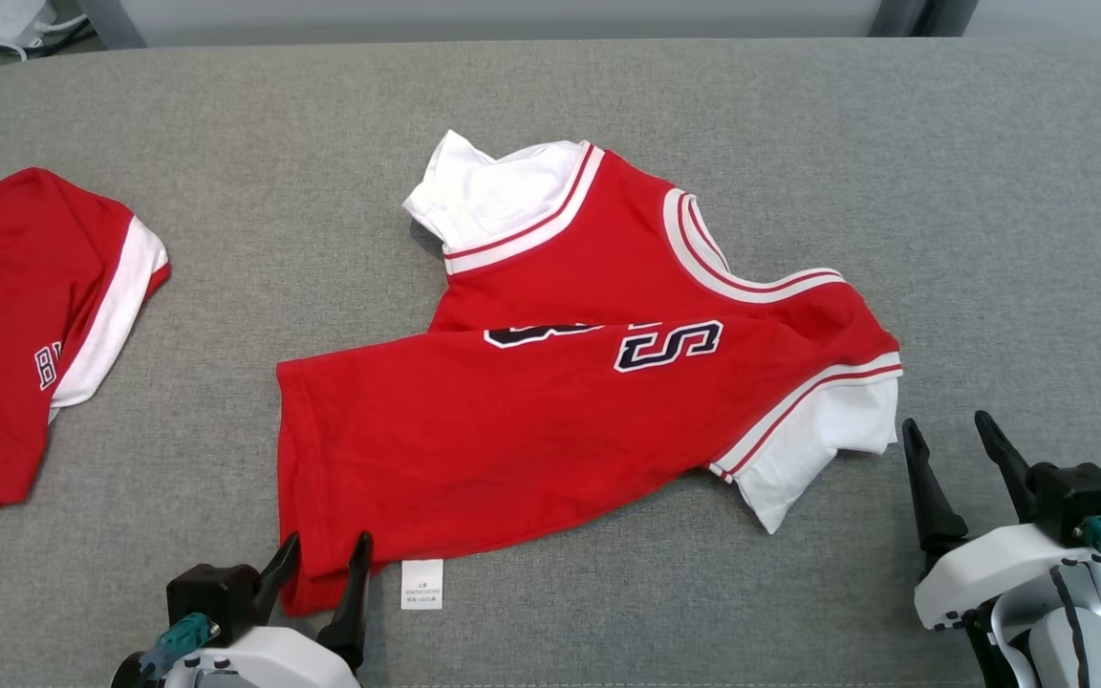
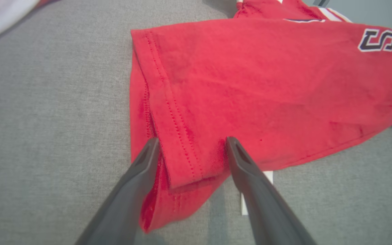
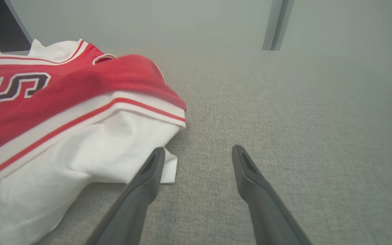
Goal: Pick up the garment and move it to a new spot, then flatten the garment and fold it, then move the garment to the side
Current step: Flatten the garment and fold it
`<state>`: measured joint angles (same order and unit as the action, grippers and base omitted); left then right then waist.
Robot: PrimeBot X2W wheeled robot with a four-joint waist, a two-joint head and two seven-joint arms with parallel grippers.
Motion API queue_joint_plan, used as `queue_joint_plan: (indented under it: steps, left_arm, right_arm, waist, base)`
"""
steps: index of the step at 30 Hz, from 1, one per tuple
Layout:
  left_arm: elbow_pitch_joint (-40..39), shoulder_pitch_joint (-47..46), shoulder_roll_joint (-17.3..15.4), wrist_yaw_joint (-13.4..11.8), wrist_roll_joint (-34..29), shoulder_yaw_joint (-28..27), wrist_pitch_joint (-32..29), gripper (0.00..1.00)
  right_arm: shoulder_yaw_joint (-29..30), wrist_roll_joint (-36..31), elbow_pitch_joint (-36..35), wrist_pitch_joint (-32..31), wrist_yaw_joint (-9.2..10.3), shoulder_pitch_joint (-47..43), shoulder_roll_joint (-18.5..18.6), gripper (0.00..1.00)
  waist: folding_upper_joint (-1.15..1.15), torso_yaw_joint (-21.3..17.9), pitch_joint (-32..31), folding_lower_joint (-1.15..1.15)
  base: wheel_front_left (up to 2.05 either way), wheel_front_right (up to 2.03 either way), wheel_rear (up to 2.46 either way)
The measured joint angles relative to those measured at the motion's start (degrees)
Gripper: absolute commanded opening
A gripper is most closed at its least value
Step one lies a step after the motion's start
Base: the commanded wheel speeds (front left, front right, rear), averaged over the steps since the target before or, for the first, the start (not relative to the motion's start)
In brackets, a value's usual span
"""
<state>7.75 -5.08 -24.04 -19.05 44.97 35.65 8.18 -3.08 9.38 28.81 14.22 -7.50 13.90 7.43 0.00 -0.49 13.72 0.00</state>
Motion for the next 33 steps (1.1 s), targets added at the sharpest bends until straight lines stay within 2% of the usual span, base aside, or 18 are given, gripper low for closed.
queue_joint_plan:
  steps: [7,13,14,15,18,19,20,21,22,26,33]
  left_arm:
    - [-1.2,-0.3,0.0,0.2,-0.1,0.6,0.0,1.00]
    - [-1.7,-1.5,0.0,0.4,-0.1,0.9,-0.1,0.80]
    - [-1.7,-1.5,0.0,0.7,-0.1,1.0,-0.1,0.71]
    - [-1.7,-1.6,0.0,0.8,-0.1,1.1,-0.1,0.58]
    - [-1.7,-2.0,0.0,1.1,-0.1,1.3,-0.2,0.36]
    - [-1.7,-2.3,0.0,1.4,-0.1,1.5,-0.3,0.17]
    - [-1.7,-2.6,0.0,1.4,-0.1,1.5,-0.6,0.00]
    - [-1.7,-2.7,0.0,1.4,-0.1,1.5,-0.6,0.00]
    - [-1.7,-2.7,0.1,1.6,-0.1,1.5,-0.6,0.00]
    - [-1.6,-2.9,0.3,1.8,-0.1,1.6,-0.6,0.00]
    - [-2.3,-2.9,0.4,1.8,-0.1,1.9,-0.6,0.00]
  right_arm:
    - [-1.4,0.9,2.3,0.0,0.00,1.6,0.1,1.00]
    - [-3.6,1.5,6.3,0.0,0.00,3.7,0.3,1.00]
    - [-3.9,1.6,7.2,0.0,0.00,4.3,0.4,1.00]
    - [-4.3,1.6,7.6,0.0,0.00,4.7,0.4,1.00]
    - [-5.1,2.2,9.1,0.2,0.00,6.3,0.5,1.00]
    - [-5.3,2.3,9.4,0.2,0.00,6.9,0.6,1.00]
    - [-5.6,2.4,9.8,0.3,0.00,7.4,0.6,0.80]
    - [-6.0,2.5,10.7,0.5,0.00,8.0,0.6,0.43]
    - [-6.5,2.7,11.2,0.5,0.00,8.5,0.6,0.00]
    - [-7.1,3.4,12.9,0.6,-0.04,9.6,0.4,0.00]
    - [-4.9,4.8,11.0,0.6,-0.10,7.5,0.5,0.00]
  waist:
    - [0.00,0.7,1.1,0.00]
    - [0.00,1.2,1.9,0.00]
    - [0.00,1.3,2.0,0.00]
    - [0.00,1.3,2.2,0.00]
    - [0.00,1.5,2.6,0.00]
    - [0.00,1.5,2.7,0.00]
    - [0.00,1.5,2.9,0.00]
    - [0.00,1.5,3.0,0.00]
    - [0.00,1.5,3.1,0.00]
    - [0.00,1.5,3.0,0.00]
    - [0.00,1.3,2.4,0.00]
  base:
    - [0.00,0.00,0.00]
    - [0.00,0.00,0.00]
    - [0.00,0.00,0.00]
    - [0.00,0.00,0.00]
    - [0.00,0.00,0.00]
    - [0.00,0.00,0.00]
    - [0.00,0.00,0.00]
    - [0.00,0.00,0.00]
    - [0.00,0.00,0.00]
    - [0.00,0.00,0.00]
    - [0.00,0.00,0.00]
